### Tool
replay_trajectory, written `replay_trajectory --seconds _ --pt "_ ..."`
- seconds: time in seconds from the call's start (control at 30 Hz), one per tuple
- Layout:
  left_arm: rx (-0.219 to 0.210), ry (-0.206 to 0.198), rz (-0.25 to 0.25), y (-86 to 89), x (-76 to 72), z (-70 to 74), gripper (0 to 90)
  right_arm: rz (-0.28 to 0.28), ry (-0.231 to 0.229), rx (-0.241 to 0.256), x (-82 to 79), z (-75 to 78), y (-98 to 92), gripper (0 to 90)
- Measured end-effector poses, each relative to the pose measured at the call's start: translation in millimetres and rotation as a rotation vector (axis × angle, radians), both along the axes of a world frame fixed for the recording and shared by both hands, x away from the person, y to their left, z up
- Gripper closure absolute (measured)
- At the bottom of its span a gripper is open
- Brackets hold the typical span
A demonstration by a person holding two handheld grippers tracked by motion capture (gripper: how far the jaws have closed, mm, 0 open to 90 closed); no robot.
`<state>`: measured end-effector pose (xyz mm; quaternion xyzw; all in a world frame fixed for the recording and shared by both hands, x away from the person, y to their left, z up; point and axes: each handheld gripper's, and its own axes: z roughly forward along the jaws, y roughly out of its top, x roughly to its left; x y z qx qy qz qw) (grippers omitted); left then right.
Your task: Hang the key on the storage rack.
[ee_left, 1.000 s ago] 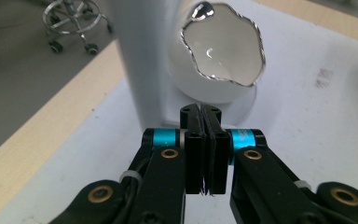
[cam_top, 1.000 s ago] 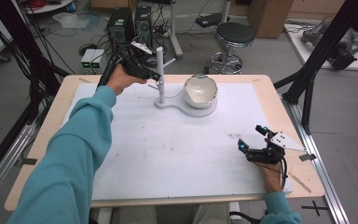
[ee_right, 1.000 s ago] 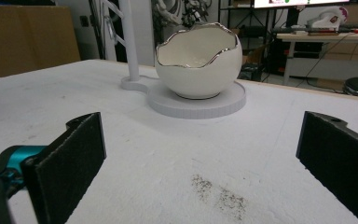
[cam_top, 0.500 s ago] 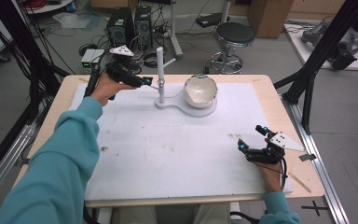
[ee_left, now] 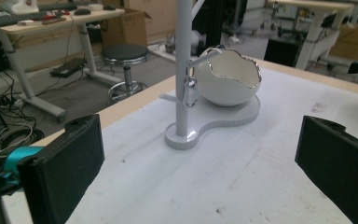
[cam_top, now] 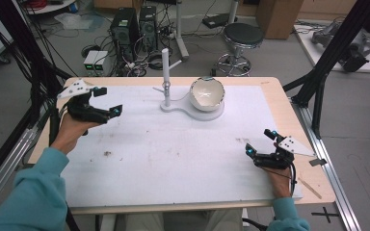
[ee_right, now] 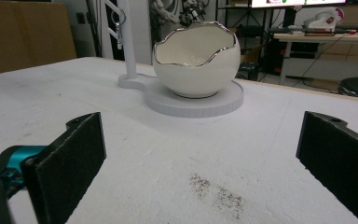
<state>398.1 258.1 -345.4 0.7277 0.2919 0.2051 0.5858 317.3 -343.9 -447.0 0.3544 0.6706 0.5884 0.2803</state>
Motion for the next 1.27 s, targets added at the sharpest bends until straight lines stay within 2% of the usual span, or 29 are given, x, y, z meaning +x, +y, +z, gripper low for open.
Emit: replay_trajectory --seconds 0.03,0.13,0.17,0.2,0.23,0.37,0.43,0.47,0.53,0.57,0.6,0.63,0.67,0.77,0.87,0.9,0.93,1.0,1.03,1.07,1.1,1.2,1.27 --pt "-0.029 0.003 0.01 8.3 -8.1 -11.1 1.7 0.001 -0.006 -0.003 0.4 0.0 -0.1 0.6" --pt "-0.057 -0.007 0.022 14.7 -16.6 -20.4 1.7 0.001 -0.003 -0.003 0.2 -0.1 -0.5 0.6" --pt "-0.076 -0.024 0.031 19.0 -26.0 -27.2 1.7 0.0 -0.011 -0.006 0.9 -0.1 -0.9 0.6" --pt "-0.076 -0.024 0.031 19.0 -26.0 -27.2 1.7 0.0 -0.011 -0.006 0.9 -0.1 -0.9 0.6" --pt "-0.08 -0.034 0.033 20.3 -30.6 -30.0 1.7 0.002 -0.001 -0.001 0.2 -0.1 -0.5 0.6" --pt "-0.074 -0.07 0.03 23.8 -49.0 -40.2 1.7 -0.002 -0.009 -0.014 0.2 0.0 0.2 0.6" --pt "-0.092 -0.09 0.04 24.3 -62.4 -50.6 1.7 0.0 -0.015 -0.016 0.2 -0.1 0.5 0.6" --pt "-0.092 -0.09 0.04 24.3 -62.4 -50.6 1.7 -0.002 -0.015 -0.018 0.2 0.0 0.6 0.6" --pt "-0.102 -0.104 0.05 24.2 -71.9 -59.9 1.7 -0.004 -0.016 -0.019 0.3 -0.1 0.7 0.6" --pt "-0.118 -0.107 0.063 24.2 -80.4 -70.3 1.7 -0.003 -0.011 -0.019 -0.2 0.0 1.0 0.6" --pt "-0.118 -0.107 0.063 24.2 -80.4 -70.3 1.7 -0.003 -0.011 -0.019 -0.2 0.0 1.0 0.6" --pt "-0.142 -0.114 0.084 25.2 -87.9 -80.6 1.7 -0.001 -0.01 -0.021 -0.4 -0.1 1.3 0.6" --pt "-0.142 -0.114 0.084 25.2 -87.9 -80.6 1.7 -0.001 -0.01 -0.021 -0.4 -0.1 1.3 0.6" --pt "-0.148 -0.122 0.115 28.7 -98.9 -97.3 1.7 -0.003 -0.011 -0.022 -0.5 0.0 1.3 0.6" --pt "-0.155 -0.129 0.13 31.2 -102.8 -104.9 1.7 -0.001 -0.014 -0.025 -0.3 0.0 1.3 0.6" --pt "-0.142 -0.125 0.134 35.4 -105.1 -113.9 1.7 -0.001 -0.015 -0.027 -0.2 -0.1 1.3 0.6" --pt "-0.142 -0.125 0.134 35.4 -105.1 -113.9 1.7 -0.001 -0.015 -0.026 -0.2 -0.1 1.3 0.6" --pt "-0.186 -0.137 0.147 39.6 -106.7 -116.0 1.7 -0.003 -0.012 -0.023 -0.4 -0.2 1.3 0.6" --pt "-0.187 -0.139 0.148 39.8 -107.0 -116.4 1.7 -0.002 -0.016 -0.024 -0.5 -0.1 1.4 0.6" --pt "-0.172 -0.147 0.147 38.3 -107.6 -116.3 1.7 -0.002 -0.015 -0.026 -0.8 -0.1 1.6 0.6" --pt "-0.132 -0.17 0.14 34.6 -109.9 -116.0 1.7 -0.002 -0.017 -0.028 -0.6 0.0 1.6 0.6" --pt "-0.132 -0.178 0.146 34.4 -110.7 -116.2 1.7 -0.003 -0.019 -0.029 -0.6 -0.1 1.8 0.6" --pt "-0.148 -0.18 0.154 35.3 -111.0 -116.6 1.7 -0.003 -0.021 -0.03 -0.7 -0.1 2.0 0.6"
